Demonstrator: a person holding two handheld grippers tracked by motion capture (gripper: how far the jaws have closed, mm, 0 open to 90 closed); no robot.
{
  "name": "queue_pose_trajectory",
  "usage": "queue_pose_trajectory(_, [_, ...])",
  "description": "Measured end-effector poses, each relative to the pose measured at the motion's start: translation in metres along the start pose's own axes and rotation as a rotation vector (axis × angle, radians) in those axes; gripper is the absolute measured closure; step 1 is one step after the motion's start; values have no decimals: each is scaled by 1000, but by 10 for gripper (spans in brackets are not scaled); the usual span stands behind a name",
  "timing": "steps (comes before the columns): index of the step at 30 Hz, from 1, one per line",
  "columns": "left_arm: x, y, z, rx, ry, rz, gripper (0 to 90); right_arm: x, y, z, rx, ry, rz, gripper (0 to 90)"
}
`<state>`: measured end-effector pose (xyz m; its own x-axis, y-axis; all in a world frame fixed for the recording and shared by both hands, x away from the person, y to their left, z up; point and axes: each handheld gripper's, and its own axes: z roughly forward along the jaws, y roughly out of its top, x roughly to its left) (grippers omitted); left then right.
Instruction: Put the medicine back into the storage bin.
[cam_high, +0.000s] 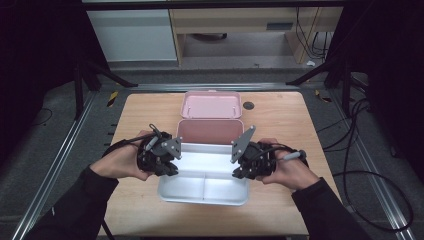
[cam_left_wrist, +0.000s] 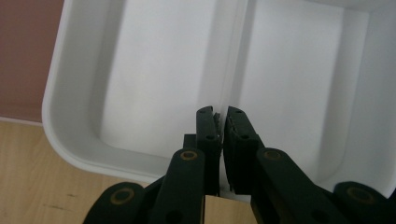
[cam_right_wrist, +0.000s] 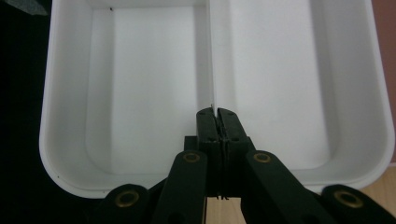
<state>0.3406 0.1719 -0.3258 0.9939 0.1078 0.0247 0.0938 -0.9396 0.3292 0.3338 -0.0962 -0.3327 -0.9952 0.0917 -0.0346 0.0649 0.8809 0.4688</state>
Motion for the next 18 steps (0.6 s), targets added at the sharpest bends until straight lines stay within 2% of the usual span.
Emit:
queue_pose_trajectory(8, [-31,-10,32,6,-24,-8,856,24,-19,30,18,40,8,891])
queue_pose_trajectory(11, [-39,-15,46,-10,-26,-1,860,29,-25,39,27,49,6,890])
queue_pose_trajectory(13, [-42,-18,55,-22,-50,-18,865,32,-31,46,32,49,2,888])
queue_pose_trajectory(18, [-42,-25,85,12,-81,-18,867,36,-44,70,41,77,5,890])
